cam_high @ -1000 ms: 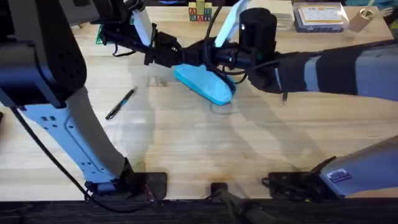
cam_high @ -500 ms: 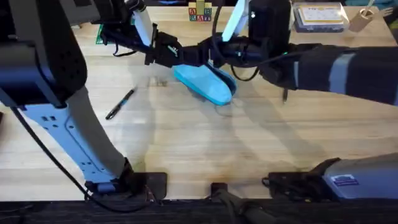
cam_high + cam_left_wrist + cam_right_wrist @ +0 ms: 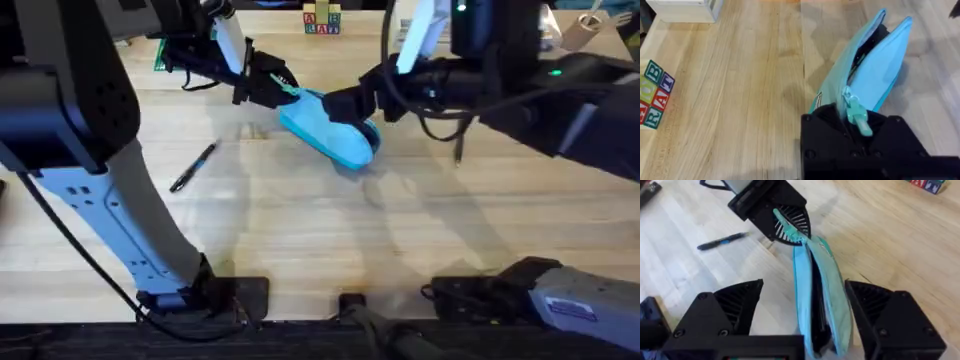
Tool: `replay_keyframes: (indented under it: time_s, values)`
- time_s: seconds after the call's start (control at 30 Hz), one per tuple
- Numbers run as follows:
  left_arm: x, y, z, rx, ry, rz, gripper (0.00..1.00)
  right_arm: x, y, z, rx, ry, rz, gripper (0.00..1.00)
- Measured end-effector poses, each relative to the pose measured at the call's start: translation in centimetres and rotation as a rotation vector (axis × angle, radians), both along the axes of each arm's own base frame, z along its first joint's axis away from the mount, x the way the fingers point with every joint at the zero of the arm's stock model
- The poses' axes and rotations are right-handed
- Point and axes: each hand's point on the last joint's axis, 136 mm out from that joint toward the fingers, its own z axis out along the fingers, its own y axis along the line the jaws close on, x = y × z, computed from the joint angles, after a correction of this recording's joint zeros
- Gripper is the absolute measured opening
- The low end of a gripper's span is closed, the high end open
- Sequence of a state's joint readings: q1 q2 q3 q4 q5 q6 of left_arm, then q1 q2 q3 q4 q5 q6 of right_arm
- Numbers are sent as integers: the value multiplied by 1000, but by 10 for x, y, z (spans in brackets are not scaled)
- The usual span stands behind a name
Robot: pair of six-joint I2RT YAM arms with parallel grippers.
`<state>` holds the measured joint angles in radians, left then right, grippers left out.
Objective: Unzip the bag, pick up the pens from the table one at a time and place them inside, then zip the bag closed.
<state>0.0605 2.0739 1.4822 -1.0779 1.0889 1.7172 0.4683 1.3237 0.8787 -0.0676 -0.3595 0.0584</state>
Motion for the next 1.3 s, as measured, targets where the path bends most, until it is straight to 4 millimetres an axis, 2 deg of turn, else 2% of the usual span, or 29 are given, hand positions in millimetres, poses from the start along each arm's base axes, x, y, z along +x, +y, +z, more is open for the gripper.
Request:
replay_keyframes:
  time_s: [0.17,0.2,0.4,0.43,0.53,0.6,0.63,1.1,1.3]
  values:
    - [0,0,0,0,0,0,42,-22,-14,16,-41,-24,15,997]
    - [0,0,0,0,-1,0,42,-34,-21,23,-54,-29,19,997]
    - [0,0,0,0,-2,-1,55,-51,-30,30,-70,-23,23,997]
    - [0,0,0,-3,-7,-3,165,-54,-32,31,-72,-21,24,997]
    - [-1,-2,3,-20,1,-2,638,-61,-35,33,-78,-19,28,997]
    - [-1,-3,4,-26,2,-3,913,-65,-37,34,-82,-18,29,997]
    - [-1,-4,5,-28,3,-2,973,-66,-38,34,-84,-19,27,997]
    - [0,-3,5,-34,-5,-1,993,-69,-53,53,-98,-98,-32,997]
    - [1,7,9,-21,-2,25,994,-66,-61,57,-117,-123,-75,997]
